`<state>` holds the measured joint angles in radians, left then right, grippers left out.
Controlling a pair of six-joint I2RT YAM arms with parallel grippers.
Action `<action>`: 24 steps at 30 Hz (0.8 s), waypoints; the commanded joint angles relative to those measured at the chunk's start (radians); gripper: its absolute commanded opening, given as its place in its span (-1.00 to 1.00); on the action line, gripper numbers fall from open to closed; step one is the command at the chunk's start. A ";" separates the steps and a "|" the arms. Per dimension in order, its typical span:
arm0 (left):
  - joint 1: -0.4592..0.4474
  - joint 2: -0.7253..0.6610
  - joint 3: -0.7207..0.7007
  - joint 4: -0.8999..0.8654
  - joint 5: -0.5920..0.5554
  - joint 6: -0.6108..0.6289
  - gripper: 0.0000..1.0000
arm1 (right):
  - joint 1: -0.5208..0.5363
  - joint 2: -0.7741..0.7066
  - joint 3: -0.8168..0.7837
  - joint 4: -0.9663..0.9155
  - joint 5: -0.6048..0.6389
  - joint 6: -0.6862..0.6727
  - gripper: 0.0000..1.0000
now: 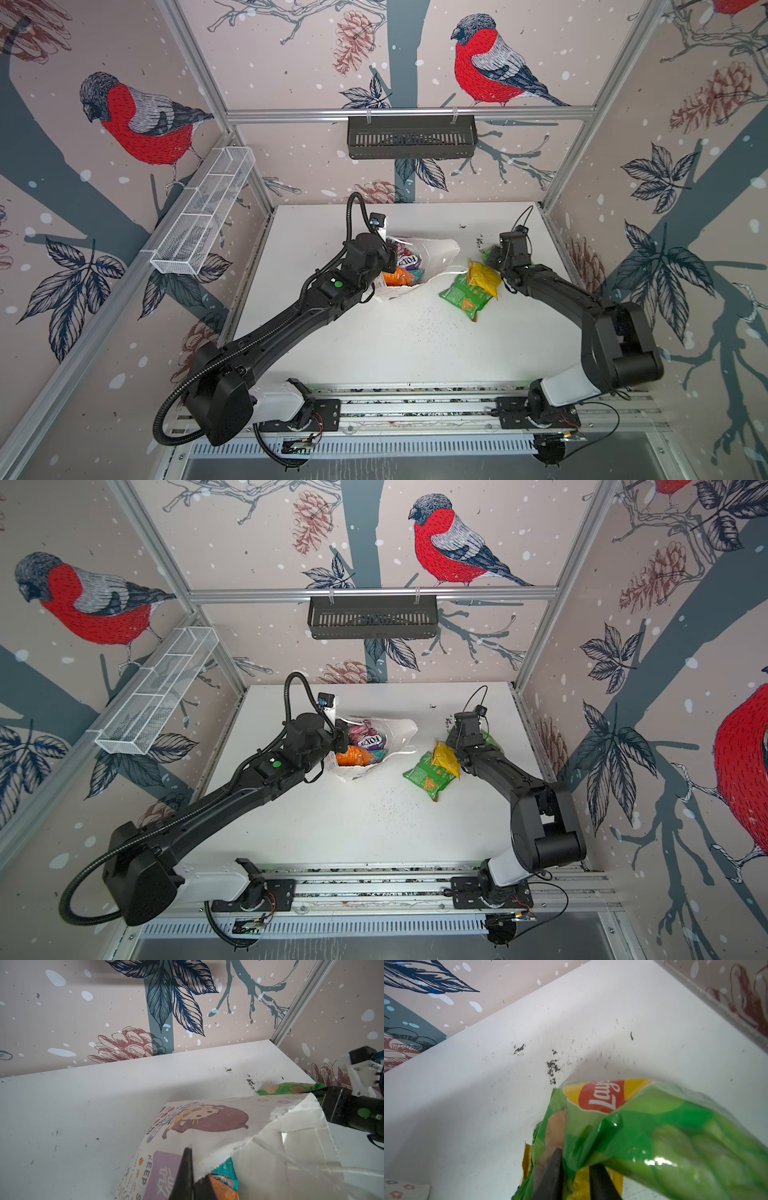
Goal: Take the snacks out of the paper bag
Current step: Place the snack at the top-right of the table.
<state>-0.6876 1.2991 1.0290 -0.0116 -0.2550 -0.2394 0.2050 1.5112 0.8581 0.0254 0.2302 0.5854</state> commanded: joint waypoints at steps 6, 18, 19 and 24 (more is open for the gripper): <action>-0.003 -0.015 -0.026 0.018 0.003 -0.032 -1.00 | 0.004 -0.084 -0.077 0.047 -0.042 0.055 0.67; 0.011 0.033 0.028 0.018 -0.099 -0.015 -1.00 | 0.069 -0.168 -0.095 0.026 0.027 0.008 1.00; 0.023 0.048 0.042 0.019 -0.107 -0.019 -1.00 | 0.071 -0.177 -0.097 0.023 0.027 0.007 0.99; 0.085 0.099 0.088 0.047 -0.084 -0.029 -1.00 | 0.079 -0.214 -0.109 0.011 0.030 -0.002 1.00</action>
<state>-0.6247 1.3853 1.0985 -0.0078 -0.3218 -0.2592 0.2802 1.3117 0.7559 0.0422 0.2440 0.5980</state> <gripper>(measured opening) 0.052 0.997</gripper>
